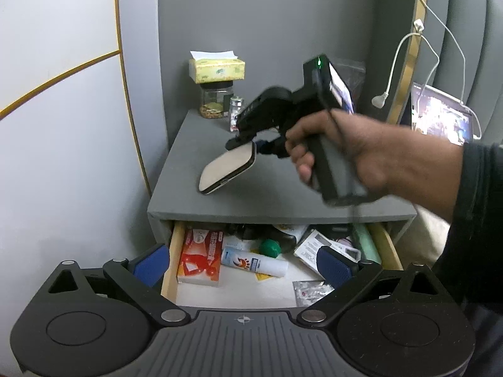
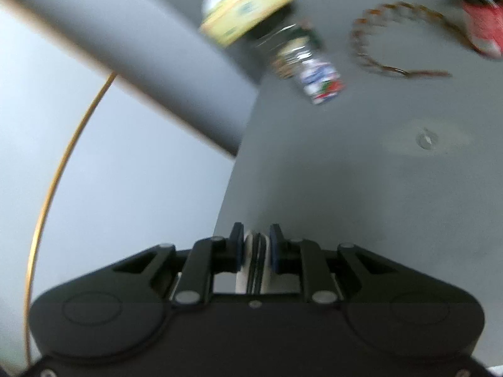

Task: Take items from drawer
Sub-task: 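Close the right tool on the beige pouch and lift it, then lower the beige pouch onto the nightstand top and open the right tool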

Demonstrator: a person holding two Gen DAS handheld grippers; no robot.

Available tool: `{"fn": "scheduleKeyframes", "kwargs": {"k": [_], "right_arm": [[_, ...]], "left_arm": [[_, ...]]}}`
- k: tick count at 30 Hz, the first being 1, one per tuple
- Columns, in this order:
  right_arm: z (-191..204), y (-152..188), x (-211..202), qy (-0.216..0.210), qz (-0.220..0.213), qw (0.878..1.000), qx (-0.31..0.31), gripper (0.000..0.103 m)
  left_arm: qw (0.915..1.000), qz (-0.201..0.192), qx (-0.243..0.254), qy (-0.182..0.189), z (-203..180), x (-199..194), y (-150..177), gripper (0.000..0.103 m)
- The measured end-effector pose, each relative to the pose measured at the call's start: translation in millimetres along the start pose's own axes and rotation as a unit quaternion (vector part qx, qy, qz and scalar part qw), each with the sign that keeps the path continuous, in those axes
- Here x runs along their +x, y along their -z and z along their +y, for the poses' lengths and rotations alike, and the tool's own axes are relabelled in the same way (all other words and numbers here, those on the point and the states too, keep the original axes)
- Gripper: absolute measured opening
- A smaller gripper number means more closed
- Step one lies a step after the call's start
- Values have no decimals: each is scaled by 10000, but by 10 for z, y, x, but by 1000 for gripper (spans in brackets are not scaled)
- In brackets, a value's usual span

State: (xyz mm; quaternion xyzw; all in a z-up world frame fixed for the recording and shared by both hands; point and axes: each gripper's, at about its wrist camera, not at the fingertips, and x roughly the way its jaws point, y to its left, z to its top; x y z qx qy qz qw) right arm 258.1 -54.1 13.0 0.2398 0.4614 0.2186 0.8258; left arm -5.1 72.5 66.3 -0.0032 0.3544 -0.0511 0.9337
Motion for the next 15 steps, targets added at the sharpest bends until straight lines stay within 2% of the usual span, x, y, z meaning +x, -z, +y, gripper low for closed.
{"fn": "scheduleKeyframes", "kwargs": {"k": [2,4,7,9,11,12,13,15], "right_arm": [[14,99,51,247,55,9983,-528,37],[94,113,3,489,145,9928,-1081,44],[201,102,-71,535,206,9814,-1832,49],[312,21,-160,562,269,9694,-2373,50],[384,-40,-188,391,560,9584,-2772,51],[428,-66,-185,287,797,9483,-3059,51],[436,-63,-183,285,827,9463,-3113,56],[471,-53,-158,345,1016,9295,-3529,63]], "left_arm": [[10000,0,-2,-4,5,-11,-3,98],[10000,-8,-10,-6,13,-27,-6,98],[10000,-17,-51,-2,30,-37,-16,98],[10000,-17,-80,-2,41,-34,-24,98],[9999,-19,-145,-9,63,-33,-34,98],[9998,-19,-179,-16,76,-32,-38,98],[9998,-14,-206,-25,88,-29,-39,98],[9997,-4,-259,-43,114,-23,-41,98]]}}
